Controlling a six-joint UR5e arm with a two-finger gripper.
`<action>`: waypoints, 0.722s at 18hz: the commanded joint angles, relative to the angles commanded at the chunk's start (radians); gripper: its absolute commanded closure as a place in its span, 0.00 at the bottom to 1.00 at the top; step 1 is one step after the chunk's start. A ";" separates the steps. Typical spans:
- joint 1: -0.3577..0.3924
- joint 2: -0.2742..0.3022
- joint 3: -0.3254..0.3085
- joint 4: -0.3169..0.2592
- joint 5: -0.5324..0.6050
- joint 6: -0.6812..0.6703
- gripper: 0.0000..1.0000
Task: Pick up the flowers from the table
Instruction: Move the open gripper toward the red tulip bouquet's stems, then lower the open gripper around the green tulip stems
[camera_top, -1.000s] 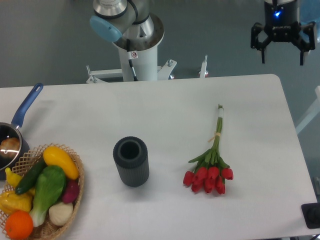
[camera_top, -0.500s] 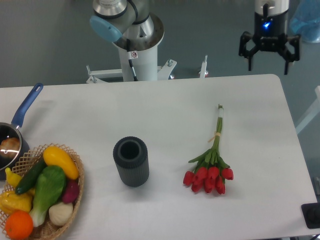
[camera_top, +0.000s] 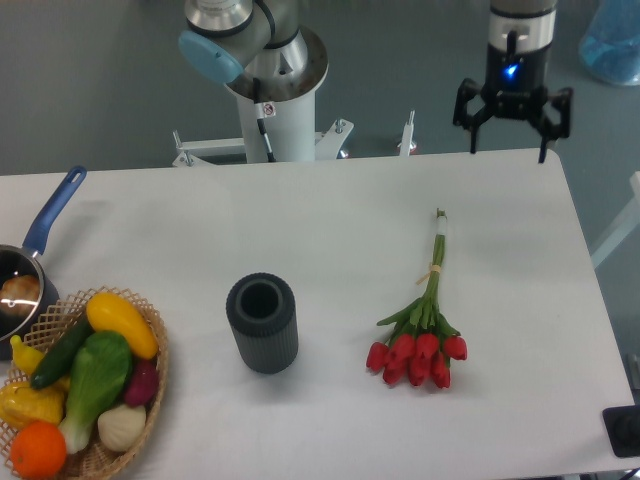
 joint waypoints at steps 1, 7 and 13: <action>-0.008 -0.015 0.002 0.000 -0.003 -0.025 0.00; -0.044 -0.100 0.002 0.000 -0.011 -0.046 0.00; -0.060 -0.186 0.017 0.002 -0.011 -0.075 0.00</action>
